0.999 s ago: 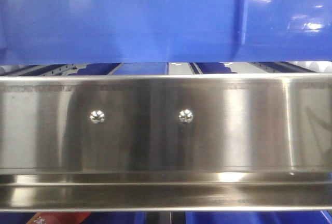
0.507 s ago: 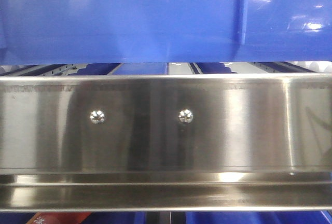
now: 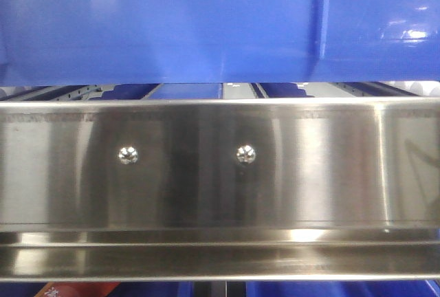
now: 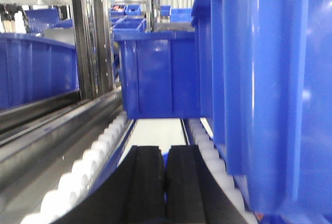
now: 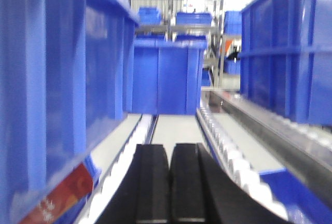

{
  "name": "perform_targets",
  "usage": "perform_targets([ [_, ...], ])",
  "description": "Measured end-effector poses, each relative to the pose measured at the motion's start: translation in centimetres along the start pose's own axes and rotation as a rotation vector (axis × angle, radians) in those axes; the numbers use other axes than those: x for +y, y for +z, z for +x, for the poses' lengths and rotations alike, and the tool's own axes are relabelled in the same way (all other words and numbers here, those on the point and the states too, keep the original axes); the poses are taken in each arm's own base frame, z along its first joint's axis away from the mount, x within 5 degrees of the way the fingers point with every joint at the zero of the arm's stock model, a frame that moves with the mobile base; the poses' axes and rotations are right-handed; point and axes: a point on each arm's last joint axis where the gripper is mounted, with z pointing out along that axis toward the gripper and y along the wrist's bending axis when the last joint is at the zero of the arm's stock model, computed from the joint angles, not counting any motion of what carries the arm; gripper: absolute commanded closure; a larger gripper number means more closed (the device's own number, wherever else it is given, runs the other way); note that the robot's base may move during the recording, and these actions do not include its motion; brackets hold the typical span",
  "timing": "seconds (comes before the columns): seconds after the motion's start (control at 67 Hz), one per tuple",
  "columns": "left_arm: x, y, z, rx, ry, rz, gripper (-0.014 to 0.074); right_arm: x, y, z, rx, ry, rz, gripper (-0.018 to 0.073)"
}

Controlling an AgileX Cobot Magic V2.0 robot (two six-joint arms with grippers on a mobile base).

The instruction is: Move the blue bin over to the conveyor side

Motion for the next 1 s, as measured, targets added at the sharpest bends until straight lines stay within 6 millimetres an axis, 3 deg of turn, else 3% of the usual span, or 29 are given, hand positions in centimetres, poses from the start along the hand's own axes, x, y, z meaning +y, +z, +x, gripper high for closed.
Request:
perform_targets([
  [0.134,0.1,-0.1,-1.1,-0.011,0.000,-0.001,0.0603,0.0,0.0,-0.4,-0.011,0.000,0.000,0.0627],
  [0.254,0.3,-0.7,-4.8,-0.020,0.000,-0.006,0.0575,0.1,-0.3,-2.9,-0.031,0.000,-0.010,0.0569],
  [0.313,0.4,-1.2,-6.8,-0.029,0.001,-0.009,0.0524,0.2,-0.7,-5.2,-0.068,0.000,-0.017,0.0485],
  [0.447,0.6,-2.0,-11.2,-0.027,0.002,-0.014,0.0355,0.4,-2.0,-9.9,-0.152,-0.002,-0.028,0.0198],
  [0.597,0.8,-1.8,-15.1,-0.010,0.000,0.008,0.0211,0.5,-2.7,-14.2,-0.217,-0.004,-0.033,-0.0011],
  [0.761,0.9,-0.2,-18.2,0.049,-0.002,0.024,0.0119,0.6,-1.6,-17.2,-0.203,-0.004,-0.036,0.0009],
  [0.999,0.7,2.1,-20.4,0.087,-0.010,0.067,0.0099,0.7,1.7,-17.4,-0.056,0.014,-0.046,0.0009],
])
